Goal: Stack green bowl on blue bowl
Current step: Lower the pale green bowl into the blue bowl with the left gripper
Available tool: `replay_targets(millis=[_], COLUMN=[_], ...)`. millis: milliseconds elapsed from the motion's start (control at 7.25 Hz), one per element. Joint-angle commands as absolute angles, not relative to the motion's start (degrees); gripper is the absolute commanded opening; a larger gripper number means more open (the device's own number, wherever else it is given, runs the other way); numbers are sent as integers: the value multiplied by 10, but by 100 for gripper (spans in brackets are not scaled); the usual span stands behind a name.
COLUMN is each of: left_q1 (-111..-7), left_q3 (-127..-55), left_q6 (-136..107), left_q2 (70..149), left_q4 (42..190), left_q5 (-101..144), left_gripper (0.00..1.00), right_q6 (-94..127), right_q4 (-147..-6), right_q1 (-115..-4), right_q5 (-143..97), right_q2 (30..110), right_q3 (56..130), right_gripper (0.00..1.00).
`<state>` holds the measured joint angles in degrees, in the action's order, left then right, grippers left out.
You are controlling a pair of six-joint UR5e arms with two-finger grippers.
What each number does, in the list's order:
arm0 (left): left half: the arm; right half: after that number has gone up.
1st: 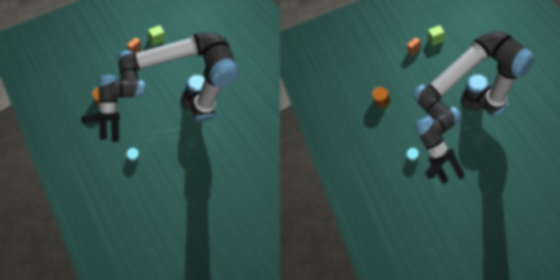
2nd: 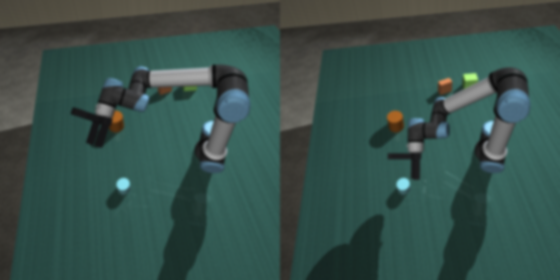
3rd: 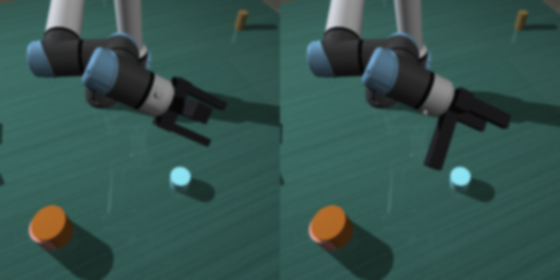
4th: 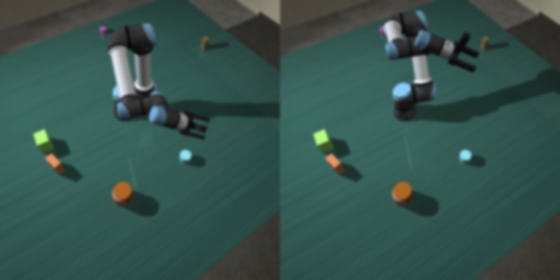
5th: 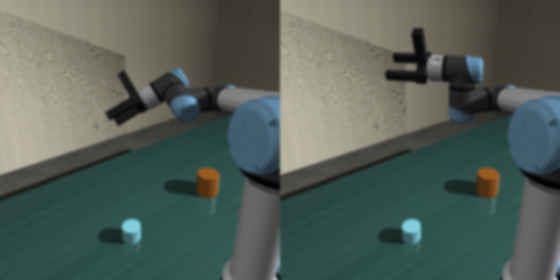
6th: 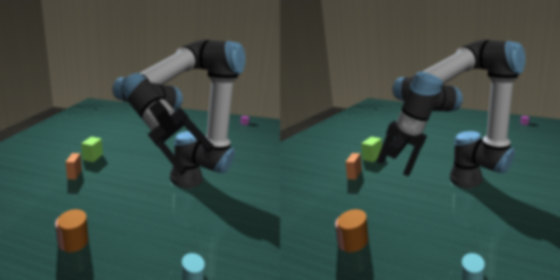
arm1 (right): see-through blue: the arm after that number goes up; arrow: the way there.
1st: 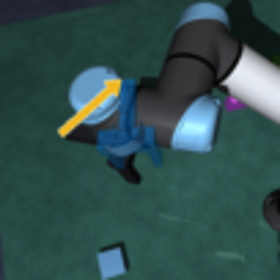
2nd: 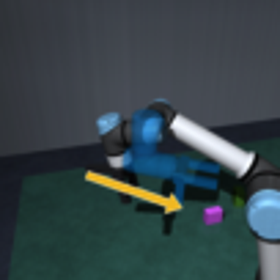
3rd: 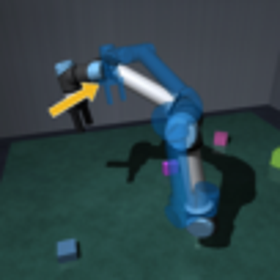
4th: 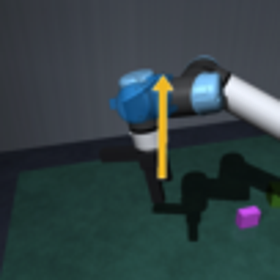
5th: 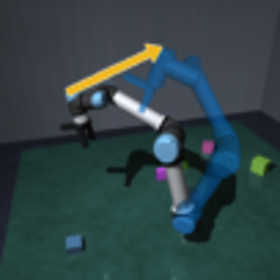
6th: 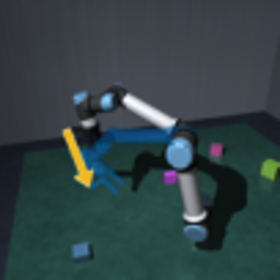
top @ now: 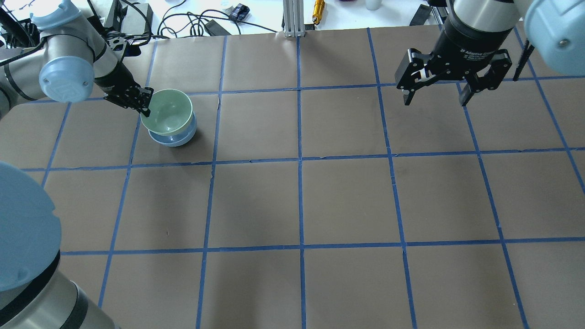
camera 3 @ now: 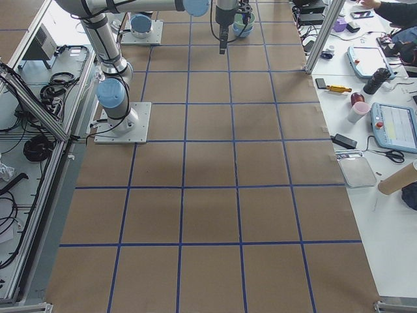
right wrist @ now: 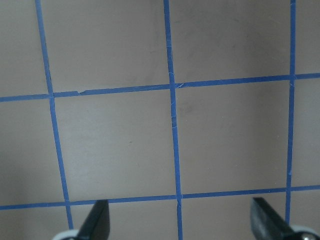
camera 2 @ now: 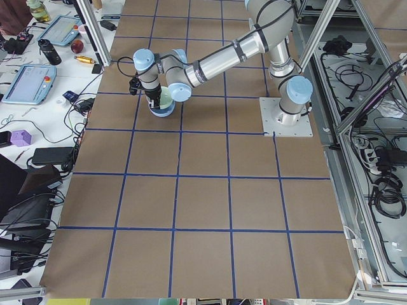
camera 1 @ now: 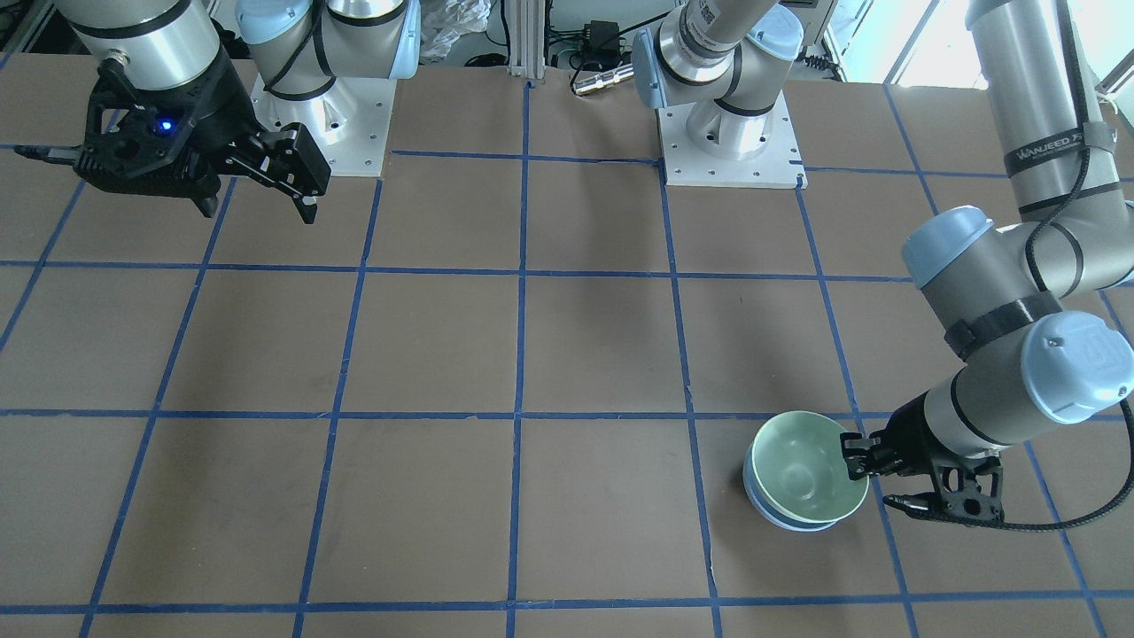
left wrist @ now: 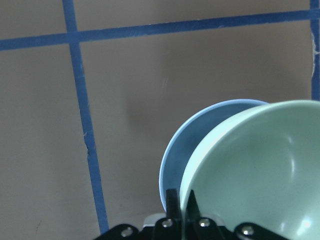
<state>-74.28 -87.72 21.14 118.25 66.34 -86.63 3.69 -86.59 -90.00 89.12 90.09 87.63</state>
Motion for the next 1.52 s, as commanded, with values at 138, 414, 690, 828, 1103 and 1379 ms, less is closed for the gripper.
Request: replay_targets(millis=[138, 414, 690, 828, 1103, 1379], left_q1=[-741, -741, -741, -741, -741, -747], left_q3=[-898, -898, -898, -898, -890, -877], left_q6=[212, 212, 212, 212, 212, 193], left_q2=[1183, 1183, 1183, 1184, 1183, 1153], left_q4=[640, 640, 639, 640, 641, 670], left_q5=[-869, -870, -871, -871, -872, -872], left_gripper=[0, 0, 30, 60, 67, 79], right_q6=[37, 37, 37, 37, 37, 37], right_q4=[-867, -866, -866, -866, -867, -867], right_q1=[-900, -900, -900, -900, -900, -900], right_q5=[891, 891, 891, 891, 891, 891], right_q2=[901, 901, 901, 901, 901, 901], right_q3=[877, 876, 876, 876, 876, 876], right_gripper=[100, 100, 100, 100, 100, 100])
